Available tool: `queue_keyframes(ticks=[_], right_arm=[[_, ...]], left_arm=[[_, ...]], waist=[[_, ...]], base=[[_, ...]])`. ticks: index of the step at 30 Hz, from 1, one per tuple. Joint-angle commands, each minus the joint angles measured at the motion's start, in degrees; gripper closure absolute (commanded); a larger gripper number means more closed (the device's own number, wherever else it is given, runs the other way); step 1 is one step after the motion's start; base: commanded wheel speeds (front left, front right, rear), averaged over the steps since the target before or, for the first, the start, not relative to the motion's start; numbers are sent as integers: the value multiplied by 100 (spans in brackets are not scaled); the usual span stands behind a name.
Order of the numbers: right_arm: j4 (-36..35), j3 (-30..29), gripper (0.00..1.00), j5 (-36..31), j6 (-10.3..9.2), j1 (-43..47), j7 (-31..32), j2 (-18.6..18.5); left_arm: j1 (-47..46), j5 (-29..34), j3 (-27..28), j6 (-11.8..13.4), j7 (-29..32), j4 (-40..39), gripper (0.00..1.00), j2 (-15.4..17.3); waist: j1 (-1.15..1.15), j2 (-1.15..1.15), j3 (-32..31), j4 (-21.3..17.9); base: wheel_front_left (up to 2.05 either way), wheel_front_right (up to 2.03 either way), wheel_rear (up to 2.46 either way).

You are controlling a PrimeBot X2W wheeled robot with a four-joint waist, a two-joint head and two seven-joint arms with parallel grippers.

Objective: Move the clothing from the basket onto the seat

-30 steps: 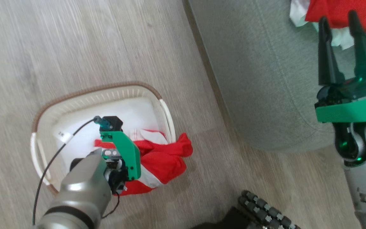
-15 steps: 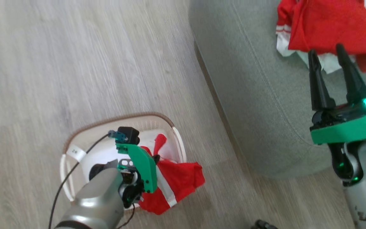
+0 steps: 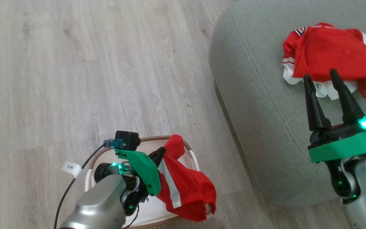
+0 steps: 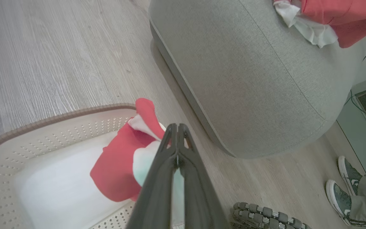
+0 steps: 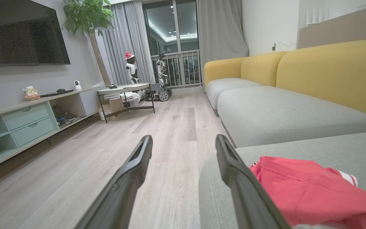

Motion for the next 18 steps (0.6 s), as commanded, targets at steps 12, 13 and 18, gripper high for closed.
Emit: queue_keyframes(ticks=[12,13,18], right_arm=[[-109,35,0,-87,-1,159,-37,-93],[-105,25,0,-91,-1,184,-37,-93],[-94,-22,0,-112,-1,307,-37,-79]], left_arm=[[-302,14,85,-20,-635,-429,45,324],[-311,24,88,-4,-652,-468,19,340],[-317,77,95,106,-700,-745,0,473]], waist=[[0,0,-400,235],[0,0,-425,252],[0,0,-554,349]], base=[[0,0,0],[0,0,0],[0,0,0]])
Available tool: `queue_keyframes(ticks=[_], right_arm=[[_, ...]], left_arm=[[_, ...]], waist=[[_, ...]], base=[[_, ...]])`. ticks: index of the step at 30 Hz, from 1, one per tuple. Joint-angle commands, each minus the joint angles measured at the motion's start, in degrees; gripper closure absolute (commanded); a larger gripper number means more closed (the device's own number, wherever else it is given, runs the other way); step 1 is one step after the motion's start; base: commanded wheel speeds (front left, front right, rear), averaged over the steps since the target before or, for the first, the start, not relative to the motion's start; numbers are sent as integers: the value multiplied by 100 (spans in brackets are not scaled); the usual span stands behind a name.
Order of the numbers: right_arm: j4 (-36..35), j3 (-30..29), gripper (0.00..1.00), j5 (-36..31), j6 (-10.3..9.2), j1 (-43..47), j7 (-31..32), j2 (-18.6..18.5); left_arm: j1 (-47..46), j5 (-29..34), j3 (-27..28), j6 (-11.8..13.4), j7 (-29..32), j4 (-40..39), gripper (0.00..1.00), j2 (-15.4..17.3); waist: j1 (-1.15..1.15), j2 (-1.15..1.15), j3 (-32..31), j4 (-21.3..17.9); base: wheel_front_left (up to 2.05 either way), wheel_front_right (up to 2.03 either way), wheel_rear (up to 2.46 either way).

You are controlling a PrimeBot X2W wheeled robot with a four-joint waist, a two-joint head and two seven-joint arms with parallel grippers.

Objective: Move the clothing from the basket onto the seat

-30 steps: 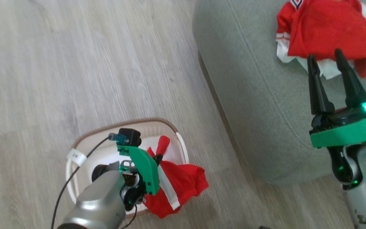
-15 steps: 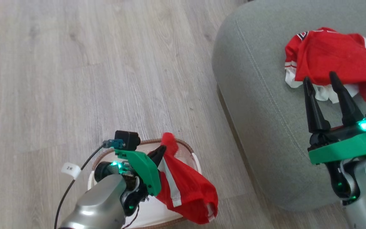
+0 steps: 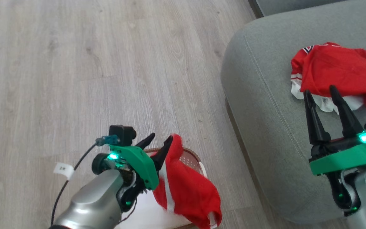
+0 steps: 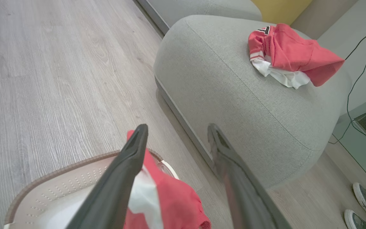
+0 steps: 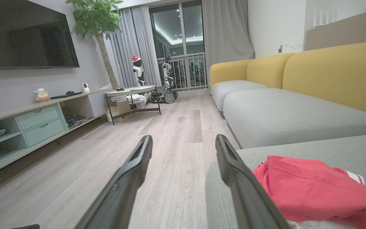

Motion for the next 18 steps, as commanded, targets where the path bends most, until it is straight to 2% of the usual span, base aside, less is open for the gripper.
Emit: queue_keyframes(ticks=[1,11,18], right_arm=[[-160,45,0,-68,-1,-56,-37,-80],[-171,-12,0,-109,-1,82,-37,-97],[-209,-94,0,-136,-1,175,-37,-114]], left_arm=[[-289,70,198,72,-107,-234,0,216],[-184,167,357,513,-225,-1171,0,710],[82,244,682,1113,-334,-2234,0,1354]], waist=[[0,0,-62,56],[0,0,-241,259],[0,0,-312,403]], base=[[0,0,0],[0,0,0],[0,0,0]])
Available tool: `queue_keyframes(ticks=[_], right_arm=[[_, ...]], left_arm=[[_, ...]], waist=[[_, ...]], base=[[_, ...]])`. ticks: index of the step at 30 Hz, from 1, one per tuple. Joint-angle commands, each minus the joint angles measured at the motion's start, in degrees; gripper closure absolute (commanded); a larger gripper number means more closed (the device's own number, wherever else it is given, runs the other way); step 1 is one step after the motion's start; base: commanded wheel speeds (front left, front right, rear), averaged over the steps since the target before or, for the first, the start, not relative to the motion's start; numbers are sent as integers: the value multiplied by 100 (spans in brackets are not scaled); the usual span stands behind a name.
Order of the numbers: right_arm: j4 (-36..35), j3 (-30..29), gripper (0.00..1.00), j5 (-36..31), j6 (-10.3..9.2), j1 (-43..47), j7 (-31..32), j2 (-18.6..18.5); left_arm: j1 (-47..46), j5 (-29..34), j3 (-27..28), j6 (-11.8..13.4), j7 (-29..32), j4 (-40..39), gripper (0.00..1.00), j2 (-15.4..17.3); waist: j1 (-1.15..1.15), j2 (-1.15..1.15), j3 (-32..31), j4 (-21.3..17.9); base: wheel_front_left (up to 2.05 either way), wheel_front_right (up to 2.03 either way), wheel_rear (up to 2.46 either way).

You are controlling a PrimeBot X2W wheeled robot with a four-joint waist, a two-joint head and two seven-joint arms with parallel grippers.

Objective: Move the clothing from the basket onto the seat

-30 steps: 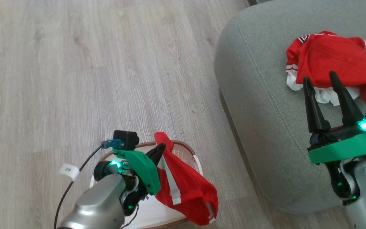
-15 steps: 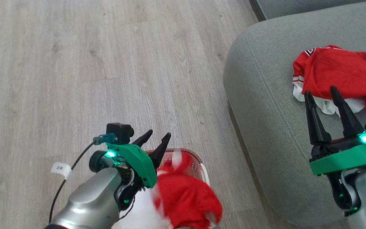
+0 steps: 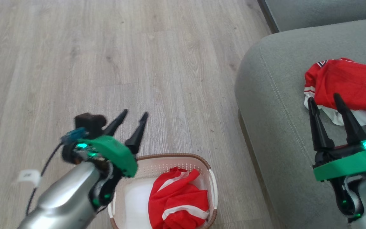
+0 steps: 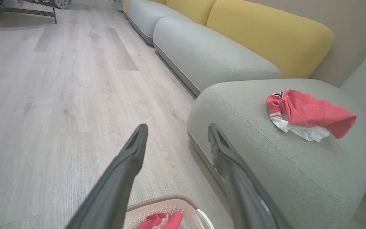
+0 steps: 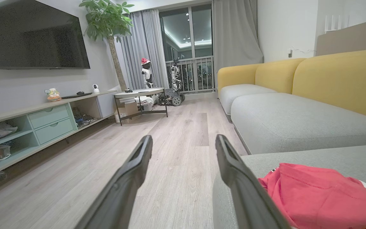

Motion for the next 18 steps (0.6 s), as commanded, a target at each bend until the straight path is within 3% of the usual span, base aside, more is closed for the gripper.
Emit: queue_keyframes(ticks=[1,12,18], right_arm=[[-195,39,0,-39,-1,-67,-37,-116],[-258,-69,0,-86,-1,84,-37,-130],[-275,-77,0,-91,-1,149,-37,-121]], left_arm=[[-171,45,310,80,-63,-213,0,252],[828,265,1239,1033,-182,-1781,0,1188],[1493,802,1832,1493,-187,-2579,0,1331]], waist=[[0,0,-10,25],[0,0,-67,214],[0,0,-87,283]], base=[[0,0,0],[0,0,0],[0,0,0]])
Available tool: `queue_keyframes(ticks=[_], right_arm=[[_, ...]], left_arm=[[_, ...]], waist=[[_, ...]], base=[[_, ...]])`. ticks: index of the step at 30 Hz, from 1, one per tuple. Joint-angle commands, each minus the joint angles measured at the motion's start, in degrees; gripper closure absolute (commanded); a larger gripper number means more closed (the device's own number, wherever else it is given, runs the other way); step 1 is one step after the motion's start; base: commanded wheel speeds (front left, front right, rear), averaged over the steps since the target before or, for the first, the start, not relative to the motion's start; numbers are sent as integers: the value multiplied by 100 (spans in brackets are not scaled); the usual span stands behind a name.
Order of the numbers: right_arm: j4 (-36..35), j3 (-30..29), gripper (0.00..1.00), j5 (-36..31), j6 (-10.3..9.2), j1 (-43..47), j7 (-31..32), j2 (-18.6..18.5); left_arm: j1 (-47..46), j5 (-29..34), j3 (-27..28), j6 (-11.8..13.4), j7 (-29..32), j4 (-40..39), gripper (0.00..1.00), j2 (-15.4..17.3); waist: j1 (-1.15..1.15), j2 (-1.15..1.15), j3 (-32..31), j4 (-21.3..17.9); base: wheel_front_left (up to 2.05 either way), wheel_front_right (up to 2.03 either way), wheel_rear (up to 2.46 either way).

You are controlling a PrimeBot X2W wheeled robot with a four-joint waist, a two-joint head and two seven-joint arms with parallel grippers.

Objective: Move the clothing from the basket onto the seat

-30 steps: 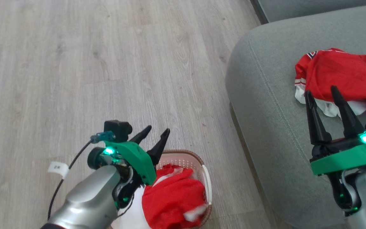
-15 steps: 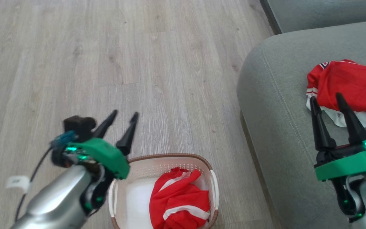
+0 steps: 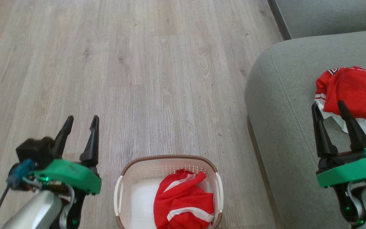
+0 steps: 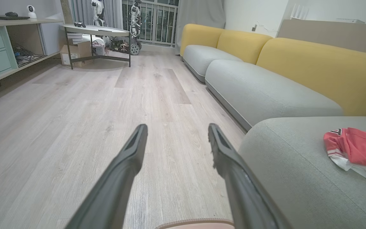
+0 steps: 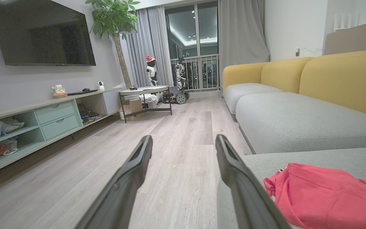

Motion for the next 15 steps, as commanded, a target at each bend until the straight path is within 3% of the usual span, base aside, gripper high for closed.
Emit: queue_keyframes(ticks=[1,8,15], right_arm=[[-213,40,0,-33,-1,-60,-38,-115],[-193,-33,0,-25,-1,77,-38,-78],[-196,-21,0,-18,-1,99,-38,-60]], left_arm=[[-63,193,444,75,-70,-317,0,163],[644,992,1187,250,-71,-766,0,-298],[1033,1443,1614,-49,-72,-749,0,-721]], waist=[[0,0,1,19],[0,0,16,8],[0,0,19,-38]], base=[[0,0,0],[0,0,0],[0,0,0]])
